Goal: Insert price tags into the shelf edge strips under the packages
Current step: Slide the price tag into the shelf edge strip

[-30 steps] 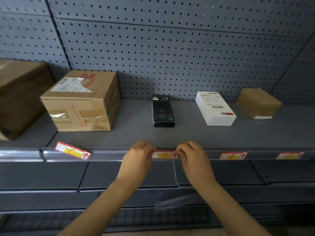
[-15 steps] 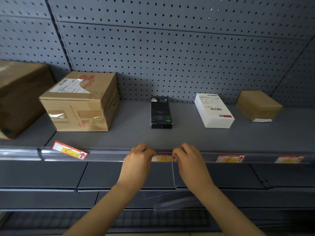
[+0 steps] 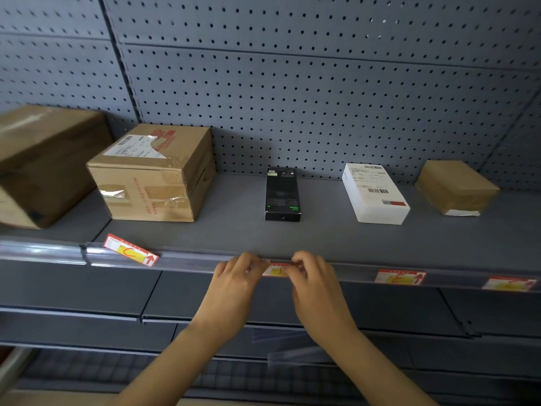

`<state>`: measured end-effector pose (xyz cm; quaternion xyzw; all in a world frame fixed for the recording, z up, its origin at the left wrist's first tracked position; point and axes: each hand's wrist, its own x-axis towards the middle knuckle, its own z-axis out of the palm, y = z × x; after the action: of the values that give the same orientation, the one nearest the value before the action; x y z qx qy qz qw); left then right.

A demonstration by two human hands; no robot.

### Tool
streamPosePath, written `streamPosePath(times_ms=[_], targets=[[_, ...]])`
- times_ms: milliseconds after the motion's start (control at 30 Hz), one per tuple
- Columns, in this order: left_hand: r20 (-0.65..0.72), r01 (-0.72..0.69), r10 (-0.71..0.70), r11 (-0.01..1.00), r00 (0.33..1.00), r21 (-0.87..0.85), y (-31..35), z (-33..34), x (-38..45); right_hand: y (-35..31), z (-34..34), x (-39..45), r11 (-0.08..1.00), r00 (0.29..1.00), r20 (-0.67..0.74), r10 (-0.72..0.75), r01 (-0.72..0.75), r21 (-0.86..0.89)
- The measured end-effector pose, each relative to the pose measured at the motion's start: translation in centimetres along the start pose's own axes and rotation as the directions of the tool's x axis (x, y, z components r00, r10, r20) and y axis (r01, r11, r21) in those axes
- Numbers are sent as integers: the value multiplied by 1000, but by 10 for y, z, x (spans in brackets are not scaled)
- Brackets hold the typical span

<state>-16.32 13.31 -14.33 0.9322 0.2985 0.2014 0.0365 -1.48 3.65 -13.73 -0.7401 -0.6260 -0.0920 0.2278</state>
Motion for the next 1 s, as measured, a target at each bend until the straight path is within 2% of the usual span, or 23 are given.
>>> streamPosePath(times_ms=[167, 300, 433, 567, 700, 800, 1000], targets=[[4, 44, -44, 999, 999, 11, -10, -13, -17, -24, 15, 14, 987, 988, 30, -153, 151, 53], [-52, 136, -136, 991, 989, 1, -42, -33, -30, -54, 27, 26, 971, 979, 48, -198, 190, 147], [-171, 263, -259, 965, 951, 6, -94, -64, -40, -96, 44, 43, 949, 979, 28, -204, 191, 252], [-240, 319, -312, 948, 919, -9, -151, -95, -52, -143, 60, 61, 941, 990, 0, -143, 136, 309], [-169, 245, -258, 965, 951, -93, -201, -107, -57, -180, 73, 81, 950, 999, -45, -9, 23, 311], [-126, 162, -183, 973, 975, -164, -219, -108, -58, -198, 79, 90, 969, 998, -61, 31, -15, 247], [-163, 56, -104, 960, 981, -275, -228, -106, -54, -216, 91, 93, 980, 993, -47, 106, -97, 172]])
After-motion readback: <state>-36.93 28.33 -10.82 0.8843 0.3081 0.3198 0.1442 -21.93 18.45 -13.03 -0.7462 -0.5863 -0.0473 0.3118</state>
